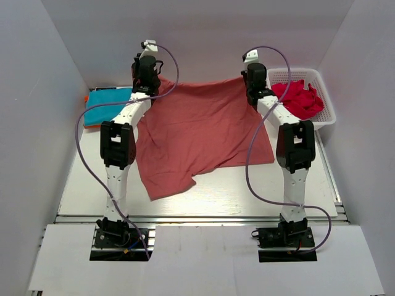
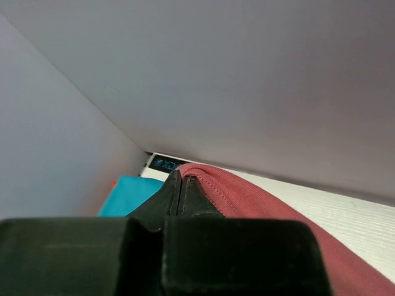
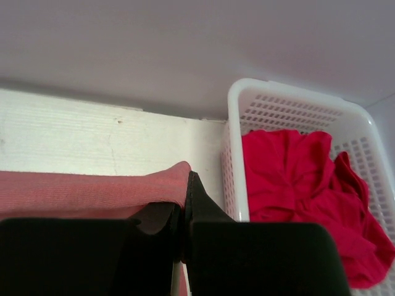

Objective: Fold and stack the t-shirts
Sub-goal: Flatten out the tshirt

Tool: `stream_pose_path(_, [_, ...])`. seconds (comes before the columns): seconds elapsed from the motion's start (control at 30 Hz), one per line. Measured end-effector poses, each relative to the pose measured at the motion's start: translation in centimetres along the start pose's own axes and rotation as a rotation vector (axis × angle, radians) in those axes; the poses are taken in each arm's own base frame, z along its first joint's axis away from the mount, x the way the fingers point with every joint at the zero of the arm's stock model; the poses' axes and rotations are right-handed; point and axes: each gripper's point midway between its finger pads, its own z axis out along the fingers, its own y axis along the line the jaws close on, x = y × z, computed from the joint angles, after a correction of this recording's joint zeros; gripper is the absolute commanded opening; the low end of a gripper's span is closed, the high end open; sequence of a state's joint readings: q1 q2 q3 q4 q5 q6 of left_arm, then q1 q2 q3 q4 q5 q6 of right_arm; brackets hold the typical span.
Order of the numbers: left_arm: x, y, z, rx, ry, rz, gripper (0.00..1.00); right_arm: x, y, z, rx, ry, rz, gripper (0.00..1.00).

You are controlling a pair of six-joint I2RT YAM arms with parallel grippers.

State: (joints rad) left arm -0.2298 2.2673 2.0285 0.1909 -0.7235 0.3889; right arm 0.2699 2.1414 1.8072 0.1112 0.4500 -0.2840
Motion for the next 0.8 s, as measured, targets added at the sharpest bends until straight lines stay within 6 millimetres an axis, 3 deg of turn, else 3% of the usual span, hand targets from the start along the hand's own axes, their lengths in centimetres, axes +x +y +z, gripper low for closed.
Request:
stream_pose_path(0.17, [4.0,-2.9,3.3,0.031,0.032,-0.030,0.00,0.8,1.2,3.6,0.007,-0.031,0.015,0.00])
stream_pose_path(0.23, [5.5,-4.1,4.6,0.048,0.035,-0.055,0.14,1.0,1.7,5.2,0.012,-0.062,0.030,0.04])
stream_pose_path(0.33, [8.1,-6.0,6.3,0.092,0.035,-0.095,0.52,1.5,2.6,7.7,0.009,-0.114,0.052,0.34])
stream_pose_path(0.37, [8.9,-6.5,6.8,0.104,0.033,-0.120,0.94,1.5,3.0,8.6,0.001,-0.138,0.055,0.69])
stream_pose_path(0.4, [9.7,-7.0,7.3,0.114,0.033,-0.136,1.00,1.5,3.4,9.4,-0.007,-0.163,0.062,0.85])
stream_pose_path(0.43, [10.4,-7.4,7.9,0.124,0.031,-0.163,1.00,1.6,3.7,10.1,-0.016,-0.185,0.067,0.90])
stream_pose_path(0.6, [12.1,-8.3,9.1,0.168,0.033,-0.256,1.00,2.9,4.9,11.8,-0.070,-0.202,0.071,0.90])
stream_pose_path(0.73, [10.9,-7.8,8.5,0.206,0.036,-0.302,1.00,2.3,5.1,11.0,-0.121,-0.192,0.072,0.90])
stream_pose_path(0.8, [9.4,-7.4,7.7,0.235,0.039,-0.312,1.00,1.8,4.9,9.8,-0.148,-0.164,0.068,0.90])
